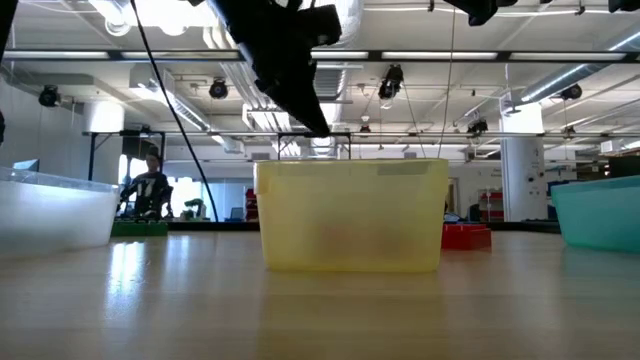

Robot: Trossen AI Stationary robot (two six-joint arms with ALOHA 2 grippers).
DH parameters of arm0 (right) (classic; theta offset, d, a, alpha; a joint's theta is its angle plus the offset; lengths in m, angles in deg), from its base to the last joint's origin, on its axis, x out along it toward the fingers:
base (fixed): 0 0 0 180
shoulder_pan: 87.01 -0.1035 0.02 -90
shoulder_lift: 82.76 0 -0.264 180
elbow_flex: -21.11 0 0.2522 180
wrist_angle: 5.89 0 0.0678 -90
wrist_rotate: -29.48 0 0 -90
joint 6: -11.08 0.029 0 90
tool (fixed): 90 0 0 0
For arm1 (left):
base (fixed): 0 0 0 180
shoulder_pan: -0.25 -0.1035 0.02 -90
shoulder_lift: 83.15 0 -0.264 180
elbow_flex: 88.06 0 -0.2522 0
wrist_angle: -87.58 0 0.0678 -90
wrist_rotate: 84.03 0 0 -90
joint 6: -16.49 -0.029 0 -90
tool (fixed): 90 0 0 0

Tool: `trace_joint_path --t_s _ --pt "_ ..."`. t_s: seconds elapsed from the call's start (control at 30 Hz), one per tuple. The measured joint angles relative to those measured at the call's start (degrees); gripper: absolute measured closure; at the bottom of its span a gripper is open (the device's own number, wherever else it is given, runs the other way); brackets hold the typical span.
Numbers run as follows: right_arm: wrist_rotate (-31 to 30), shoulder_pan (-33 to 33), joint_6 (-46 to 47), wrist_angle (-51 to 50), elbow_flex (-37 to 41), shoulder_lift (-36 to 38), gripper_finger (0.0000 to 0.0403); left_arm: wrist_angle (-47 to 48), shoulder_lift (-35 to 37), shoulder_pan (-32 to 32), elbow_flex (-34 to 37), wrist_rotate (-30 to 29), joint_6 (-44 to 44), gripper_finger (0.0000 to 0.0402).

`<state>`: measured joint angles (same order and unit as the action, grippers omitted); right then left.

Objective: Sort & place blocks by color
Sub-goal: Put the blue game piece into the green bin

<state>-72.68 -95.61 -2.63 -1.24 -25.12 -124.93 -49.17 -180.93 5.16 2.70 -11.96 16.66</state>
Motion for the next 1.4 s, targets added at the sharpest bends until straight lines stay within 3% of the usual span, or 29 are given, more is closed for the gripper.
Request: trace_joint_path --t_s 0.23,0.3,0.43,0.67,1.0,1.4 --pt "0.0 0.0 -0.3 -0.1 0.0 0.0 0.0165 3.3 0.3 -6.0 0.1 -0.8 -0.6 0.0185" --pt "0.0 0.0 -0.4 -0.1 0.0 0.0 0.0165 2.2 0.1 -8.6 0.2 -1.7 7.0 0.0185" --pt "0.0 0.0 -0.4 -0.1 0.0 0.0 0.0165 2.6 -1.2 -13.6 0.8 -4.3 32.8 0.0185" --pt "0.0 0.0 -0.5 -1.2 0.0 0.1 0.0165 -1.1 -4.9 -14.3 3.6 -7.5 45.0 0.0185" --pt "0.0 0.0 -2.0 -1.9 0.0 0.1 0.0165 -2.1 -10.5 -14.3 4.0 -9.9 51.7 0.0185" --pt "-0.6 0.0 -3.0 -2.0 0.0 0.1 0.0165 -5.5 -16.4 -14.6 4.1 -11.1 51.6 0.0188"
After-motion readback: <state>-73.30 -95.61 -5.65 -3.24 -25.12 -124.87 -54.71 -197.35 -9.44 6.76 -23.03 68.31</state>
